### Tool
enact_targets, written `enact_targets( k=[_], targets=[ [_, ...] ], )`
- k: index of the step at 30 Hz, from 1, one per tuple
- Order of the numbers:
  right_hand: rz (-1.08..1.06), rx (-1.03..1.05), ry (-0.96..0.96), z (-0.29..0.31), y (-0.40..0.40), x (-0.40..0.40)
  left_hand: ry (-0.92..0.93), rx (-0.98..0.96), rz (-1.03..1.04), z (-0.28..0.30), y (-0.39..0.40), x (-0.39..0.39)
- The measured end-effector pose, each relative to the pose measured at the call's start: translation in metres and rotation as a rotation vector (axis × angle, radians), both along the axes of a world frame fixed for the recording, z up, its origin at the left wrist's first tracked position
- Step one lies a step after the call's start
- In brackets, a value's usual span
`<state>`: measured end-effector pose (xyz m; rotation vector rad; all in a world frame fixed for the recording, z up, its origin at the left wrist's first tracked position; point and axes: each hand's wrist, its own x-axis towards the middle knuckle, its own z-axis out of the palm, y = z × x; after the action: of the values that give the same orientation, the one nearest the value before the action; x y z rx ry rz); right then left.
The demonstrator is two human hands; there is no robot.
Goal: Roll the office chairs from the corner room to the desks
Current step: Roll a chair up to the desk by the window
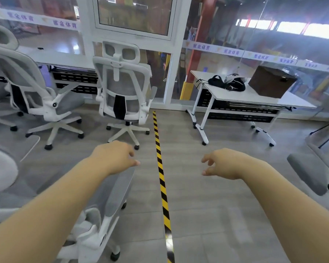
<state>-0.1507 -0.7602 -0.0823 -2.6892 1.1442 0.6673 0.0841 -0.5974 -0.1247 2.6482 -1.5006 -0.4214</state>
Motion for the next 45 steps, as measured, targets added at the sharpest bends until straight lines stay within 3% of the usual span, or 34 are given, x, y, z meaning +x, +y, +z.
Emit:
enact_targets(
  k=[14,25,32,45],
  targets=[
    [0.184,-0.013,-0.048,0.013,-0.227,0.118,-0.011,0.021,0.175,0.000,-0.193,0.098],
    [0.447,-0.013,-0.037,0.005,-0.399,0.266,0.029,0.020,0.443,-0.002,-0.317,0.188],
    [0.588,0.028,-0.053,-0.007,-0.453,0.384,0.052,0.051,0.548,-0.007,-0.350,0.268],
    [0.638,0.084,-0.127,-0.012,-0.509,0.605,-0.008,0.080,0.514,-0.015,-0.419,0.484]
  ],
)
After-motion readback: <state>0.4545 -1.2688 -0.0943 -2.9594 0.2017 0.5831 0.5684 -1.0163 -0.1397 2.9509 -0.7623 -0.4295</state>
